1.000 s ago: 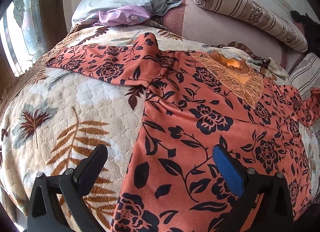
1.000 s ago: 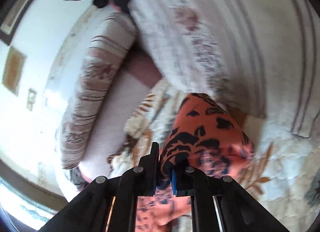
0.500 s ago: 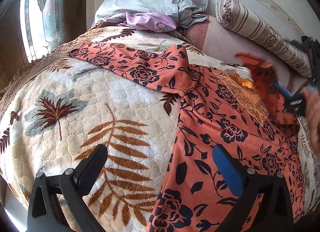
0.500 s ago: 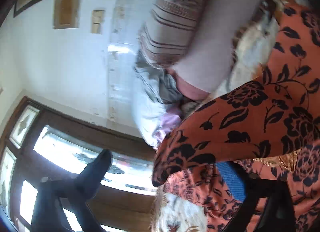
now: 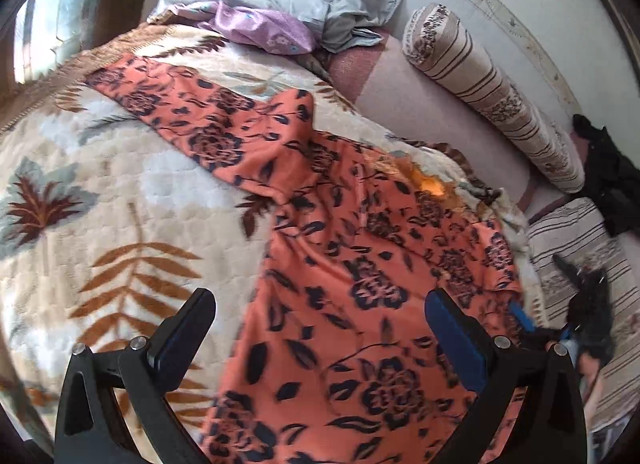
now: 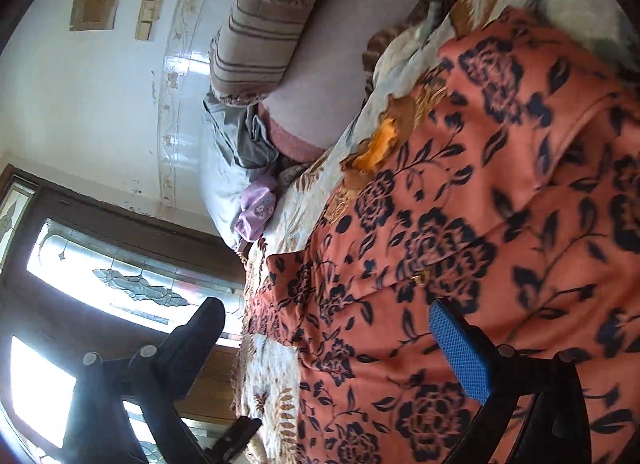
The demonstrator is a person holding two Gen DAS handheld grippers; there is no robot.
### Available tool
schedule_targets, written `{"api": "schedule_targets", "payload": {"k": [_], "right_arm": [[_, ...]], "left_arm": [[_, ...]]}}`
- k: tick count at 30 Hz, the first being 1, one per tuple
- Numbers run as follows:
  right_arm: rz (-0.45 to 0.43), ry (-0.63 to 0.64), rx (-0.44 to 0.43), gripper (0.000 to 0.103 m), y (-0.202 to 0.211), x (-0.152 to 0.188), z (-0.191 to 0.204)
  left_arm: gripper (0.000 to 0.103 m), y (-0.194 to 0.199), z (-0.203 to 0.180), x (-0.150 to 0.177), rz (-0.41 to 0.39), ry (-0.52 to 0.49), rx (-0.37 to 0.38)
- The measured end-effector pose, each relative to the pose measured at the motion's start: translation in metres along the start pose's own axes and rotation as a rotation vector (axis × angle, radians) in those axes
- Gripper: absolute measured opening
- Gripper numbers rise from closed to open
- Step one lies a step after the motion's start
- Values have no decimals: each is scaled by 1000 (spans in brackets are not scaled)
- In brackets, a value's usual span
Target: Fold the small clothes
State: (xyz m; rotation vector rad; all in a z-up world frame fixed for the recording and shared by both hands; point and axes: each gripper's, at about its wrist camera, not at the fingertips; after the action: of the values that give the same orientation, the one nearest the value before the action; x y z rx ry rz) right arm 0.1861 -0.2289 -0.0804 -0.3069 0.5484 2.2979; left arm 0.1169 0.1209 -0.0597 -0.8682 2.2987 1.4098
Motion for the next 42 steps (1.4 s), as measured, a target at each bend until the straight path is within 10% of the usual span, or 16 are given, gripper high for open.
{"api": "schedule_targets", "payload": {"k": [5,12,16,18,19,20,25,35,39,42], "right_arm": [[-21,-36,27,103,43,9,-48],[-17,-25,-3,102,53,18,-72],[-17,-27,-16,102,51,18,-75],[-21,-30,-25,102,52,18,-75],[-20,-31,-27,102,52,18,-74],[-20,-33,-28,102,52,18,-74],[-27,-56,-27,102,59,16,-73],[-140,-125,-139,103,67,-79,-55],[-112,-326,44,92,29,-114,-123],[-118,-273,-5,95,36,-114,-105]], "left_arm": [[103,-67,-37,-45,136,102,206],[87,-160,-52,-78,255,187,96],[64,-185,-58,-74,311,146,-3],[41,-191,-57,-73,312,126,-80],[9,-191,-51,-74,308,103,-131],[7,-189,-49,-76,302,94,-116],[6,-131,-62,-83,64,-44,-122],[7,-153,-26,-51,166,-24,-193],[10,-155,-25,-49,174,-16,-177],[10,-164,-26,-53,171,-30,-165]]}}
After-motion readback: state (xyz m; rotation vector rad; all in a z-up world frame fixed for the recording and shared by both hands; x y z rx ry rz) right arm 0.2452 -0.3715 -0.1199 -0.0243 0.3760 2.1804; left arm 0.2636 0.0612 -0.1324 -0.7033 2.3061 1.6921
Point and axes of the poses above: each gripper's, at about its wrist camera, not at the fingertips, and y roughly against the way its jaws point, z to its left, x to its underside, and after that the axes turned 1 degree about -z, right-handed
